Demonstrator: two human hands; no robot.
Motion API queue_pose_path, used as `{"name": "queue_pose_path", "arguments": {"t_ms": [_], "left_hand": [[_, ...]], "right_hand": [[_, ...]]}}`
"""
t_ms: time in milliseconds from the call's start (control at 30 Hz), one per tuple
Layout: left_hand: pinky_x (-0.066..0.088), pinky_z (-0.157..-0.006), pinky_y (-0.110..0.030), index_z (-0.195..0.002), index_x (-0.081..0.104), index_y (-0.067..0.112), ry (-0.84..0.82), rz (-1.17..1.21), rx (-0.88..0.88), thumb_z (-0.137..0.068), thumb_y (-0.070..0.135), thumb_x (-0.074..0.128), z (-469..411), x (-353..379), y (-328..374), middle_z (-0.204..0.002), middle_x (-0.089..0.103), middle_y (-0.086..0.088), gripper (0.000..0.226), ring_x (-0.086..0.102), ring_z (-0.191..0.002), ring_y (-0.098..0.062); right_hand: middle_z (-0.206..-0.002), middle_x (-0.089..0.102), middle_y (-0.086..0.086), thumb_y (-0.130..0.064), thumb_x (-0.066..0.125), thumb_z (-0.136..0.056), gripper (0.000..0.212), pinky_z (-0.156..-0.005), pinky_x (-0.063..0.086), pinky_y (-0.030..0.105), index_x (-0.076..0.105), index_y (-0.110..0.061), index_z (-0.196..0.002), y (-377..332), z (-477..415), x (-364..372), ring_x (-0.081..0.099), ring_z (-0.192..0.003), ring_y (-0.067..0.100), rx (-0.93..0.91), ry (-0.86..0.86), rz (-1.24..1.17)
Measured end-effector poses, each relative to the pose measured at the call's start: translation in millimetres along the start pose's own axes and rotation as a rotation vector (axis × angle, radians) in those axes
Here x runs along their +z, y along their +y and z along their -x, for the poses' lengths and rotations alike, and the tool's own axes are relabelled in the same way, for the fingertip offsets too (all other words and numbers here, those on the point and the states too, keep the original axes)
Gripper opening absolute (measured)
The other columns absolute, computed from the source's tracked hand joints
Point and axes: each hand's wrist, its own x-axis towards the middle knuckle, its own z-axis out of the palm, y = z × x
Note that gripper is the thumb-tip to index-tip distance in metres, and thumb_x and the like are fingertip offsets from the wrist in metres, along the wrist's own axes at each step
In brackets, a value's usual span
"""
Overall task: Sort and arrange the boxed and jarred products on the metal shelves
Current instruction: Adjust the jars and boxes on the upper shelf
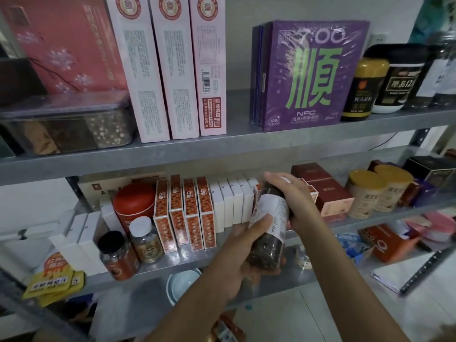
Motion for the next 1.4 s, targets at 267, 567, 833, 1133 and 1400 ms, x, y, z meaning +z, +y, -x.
{"name": "queue_pose_path", "arguments": {"t_ms": [267,567,833,1133,1400], "left_hand": [[0.057,-0.049,-0.036,-0.13,0.054,0.0,-0.232,0.748,-0.212,-0.082,0.043,0.066,16,20,-1,-0.098,0.063,-0.028,0.065,0.066,-0.064,-0.034],[0.06,-0.063,-0.038,-0.125,0.059,0.008,-0.19,0.321,-0.102,-0.086,0.052,0.055,3,1,-8,-0.103,0.069,-0.024,0.059,0.069,-0.075,-0.034],[0.055,-0.05,-0.027,-0.12,0.062,0.01,-0.062,-0.058,0.044,-0.08,0.059,0.06,-10,-7,-9,-0.096,0.072,-0.013,0.063,0.071,-0.069,-0.026],[0.059,-0.059,-0.034,-0.109,0.072,0.006,-0.2,0.197,0.033,-0.084,0.06,0.05,-8,-3,-12,-0.096,0.07,-0.024,0.063,0.069,-0.069,-0.033],[0.059,-0.06,-0.03,-0.111,0.052,0.025,0.019,-0.343,0.378,-0.074,0.062,0.058,-14,-9,-9,-0.089,0.072,-0.001,0.053,0.073,-0.076,-0.02]], "right_hand": [[-0.11,0.069,0.016,-0.035,0.069,-0.077,0.049,-0.081,0.059,0.046,0.058,-0.01,-0.117,1,8,4,0.072,-0.089,0.028,0.444,-0.359,-0.762],[-0.083,0.065,0.01,-0.028,0.073,-0.073,0.037,-0.067,0.058,0.034,0.058,-0.01,-0.101,-8,8,1,0.066,-0.07,0.021,0.289,-0.274,-0.653],[-0.108,0.067,0.014,-0.045,0.079,-0.065,0.057,-0.075,0.061,0.038,0.062,-0.014,-0.109,-20,11,-3,0.068,-0.087,0.026,0.118,-0.036,-0.137],[-0.096,0.069,0.014,-0.039,0.075,-0.072,0.054,-0.069,0.059,0.037,0.06,-0.008,-0.114,-23,17,-5,0.072,-0.08,0.024,0.135,-0.145,-0.357],[-0.099,0.064,0.004,-0.042,0.065,-0.086,0.026,-0.064,0.058,0.029,0.055,-0.028,-0.105,-36,29,-1,0.068,-0.073,0.011,-0.156,0.024,0.101]]}}
